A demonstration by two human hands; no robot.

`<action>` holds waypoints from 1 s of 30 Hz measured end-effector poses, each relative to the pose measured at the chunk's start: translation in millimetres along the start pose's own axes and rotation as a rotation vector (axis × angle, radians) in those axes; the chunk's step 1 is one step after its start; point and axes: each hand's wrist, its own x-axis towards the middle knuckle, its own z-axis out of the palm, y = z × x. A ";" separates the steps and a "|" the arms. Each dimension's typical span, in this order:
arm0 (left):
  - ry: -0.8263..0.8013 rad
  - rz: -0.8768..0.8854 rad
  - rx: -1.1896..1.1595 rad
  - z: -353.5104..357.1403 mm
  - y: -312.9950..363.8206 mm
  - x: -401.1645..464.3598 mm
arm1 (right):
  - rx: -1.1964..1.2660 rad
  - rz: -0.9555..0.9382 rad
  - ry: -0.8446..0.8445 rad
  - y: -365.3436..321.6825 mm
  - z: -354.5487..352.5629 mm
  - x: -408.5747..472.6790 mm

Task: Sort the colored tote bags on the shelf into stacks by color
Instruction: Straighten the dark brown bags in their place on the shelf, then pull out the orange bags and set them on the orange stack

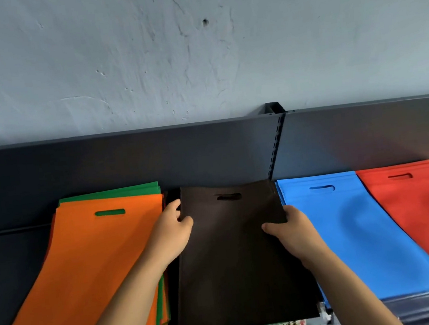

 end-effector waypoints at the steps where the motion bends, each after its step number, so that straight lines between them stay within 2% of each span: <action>1: -0.003 -0.011 0.003 2.2 0.3 0.5 | -0.035 -0.009 0.003 1.1 -0.8 2.7; 8: -0.016 -0.048 0.059 8.2 -8.8 4.3 | -0.240 -0.054 -0.002 -1.1 3.0 12.9; 11: -0.042 -0.039 0.110 10.9 -13.4 4.2 | -0.241 -0.053 0.005 3.9 6.7 17.9; 16: -0.007 0.062 0.037 -2.7 -14.2 1.2 | -0.234 -0.130 0.135 5.0 13.7 13.1; 19: 0.082 0.157 0.106 -29.3 -16.9 0.0 | -0.175 -0.193 0.181 -2.1 23.0 6.8; 23: 0.165 0.184 0.252 -76.5 -41.2 -6.2 | -0.163 -0.206 0.093 -15.9 50.1 -4.6; 30: 0.239 0.103 0.387 -149.8 -99.7 -42.1 | -0.241 -0.299 -0.094 -35.3 126.6 -30.8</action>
